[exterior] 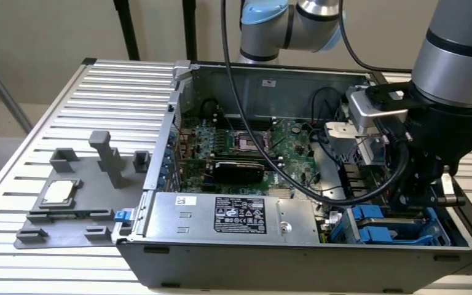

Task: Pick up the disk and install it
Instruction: 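Insert the second disk wire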

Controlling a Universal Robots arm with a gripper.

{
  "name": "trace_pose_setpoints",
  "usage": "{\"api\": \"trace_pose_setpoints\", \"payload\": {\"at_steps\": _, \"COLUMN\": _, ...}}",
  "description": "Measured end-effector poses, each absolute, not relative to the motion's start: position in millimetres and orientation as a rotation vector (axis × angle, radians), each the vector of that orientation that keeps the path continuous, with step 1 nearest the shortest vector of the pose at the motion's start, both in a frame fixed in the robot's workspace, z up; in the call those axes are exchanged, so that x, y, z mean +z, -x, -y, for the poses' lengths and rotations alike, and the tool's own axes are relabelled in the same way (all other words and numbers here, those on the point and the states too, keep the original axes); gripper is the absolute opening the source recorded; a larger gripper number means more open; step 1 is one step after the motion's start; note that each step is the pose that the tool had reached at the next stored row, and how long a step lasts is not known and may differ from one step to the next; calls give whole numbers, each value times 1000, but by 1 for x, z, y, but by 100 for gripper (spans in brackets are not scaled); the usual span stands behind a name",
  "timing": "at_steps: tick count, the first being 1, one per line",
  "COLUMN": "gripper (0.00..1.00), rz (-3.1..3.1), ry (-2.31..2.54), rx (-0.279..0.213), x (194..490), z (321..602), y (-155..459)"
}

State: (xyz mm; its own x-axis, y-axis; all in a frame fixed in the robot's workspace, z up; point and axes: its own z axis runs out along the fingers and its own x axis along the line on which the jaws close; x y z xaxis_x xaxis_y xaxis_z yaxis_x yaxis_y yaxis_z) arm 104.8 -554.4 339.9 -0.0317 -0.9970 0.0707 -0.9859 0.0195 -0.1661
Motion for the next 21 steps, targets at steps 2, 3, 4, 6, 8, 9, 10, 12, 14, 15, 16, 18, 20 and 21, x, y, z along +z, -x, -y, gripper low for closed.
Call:
{"api": "trace_pose_setpoints", "payload": {"at_steps": 2, "gripper": 16, "rz": -2195, "ry": 2139, "rx": -260, "x": 340, "z": 556, "y": -105}}
{"api": "trace_pose_setpoints", "payload": {"at_steps": 3, "gripper": 16, "rz": -2195, "ry": 2139, "rx": -260, "x": 339, "z": 557, "y": -105}}
{"api": "trace_pose_setpoints", "payload": {"at_steps": 4, "gripper": 16, "rz": -2195, "ry": 2139, "rx": -259, "x": 339, "z": 557, "y": -105}}
{"api": "trace_pose_setpoints", "payload": {"at_steps": 6, "gripper": 16, "rz": -2194, "ry": 2138, "rx": -258, "x": 339, "z": 557, "y": -105}}
{"api": "trace_pose_setpoints", "payload": {"at_steps": 8, "gripper": 16, "rz": -2194, "ry": 2138, "rx": -257, "x": 339, "z": 557, "y": -105}}
{"api": "trace_pose_setpoints", "payload": {"at_steps": 9, "gripper": 16, "rz": -2194, "ry": 2138, "rx": -257, "x": 339, "z": 557, "y": -105}}
{"api": "trace_pose_setpoints", "payload": {"at_steps": 10, "gripper": 16, "rz": -2194, "ry": 2138, "rx": -256, "x": 339, "z": 557, "y": -105}}
{"api": "trace_pose_setpoints", "payload": {"at_steps": 12, "gripper": 16, "rz": -2194, "ry": 2137, "rx": -256, "x": 341, "z": 557, "y": -105}}
{"api": "trace_pose_setpoints", "payload": {"at_steps": 14, "gripper": 16, "rz": -2193, "ry": 2137, "rx": -255, "x": 342, "z": 557, "y": -105}}
{"api": "trace_pose_setpoints", "payload": {"at_steps": 15, "gripper": 16, "rz": -2193, "ry": 2137, "rx": -254, "x": 342, "z": 557, "y": -105}}
{"api": "trace_pose_setpoints", "payload": {"at_steps": 16, "gripper": 16, "rz": -2193, "ry": 2136, "rx": -254, "x": 342, "z": 557, "y": -105}}
{"api": "trace_pose_setpoints", "payload": {"at_steps": 18, "gripper": 16, "rz": -2193, "ry": 2136, "rx": -253, "x": 342, "z": 557, "y": -105}}
{"api": "trace_pose_setpoints", "payload": {"at_steps": 20, "gripper": 16, "rz": -2192, "ry": 2135, "rx": -251, "x": 341, "z": 557, "y": -105}}
{"api": "trace_pose_setpoints", "payload": {"at_steps": 21, "gripper": 16, "rz": -2192, "ry": 2135, "rx": -249, "x": 340, "z": 557, "y": -105}}
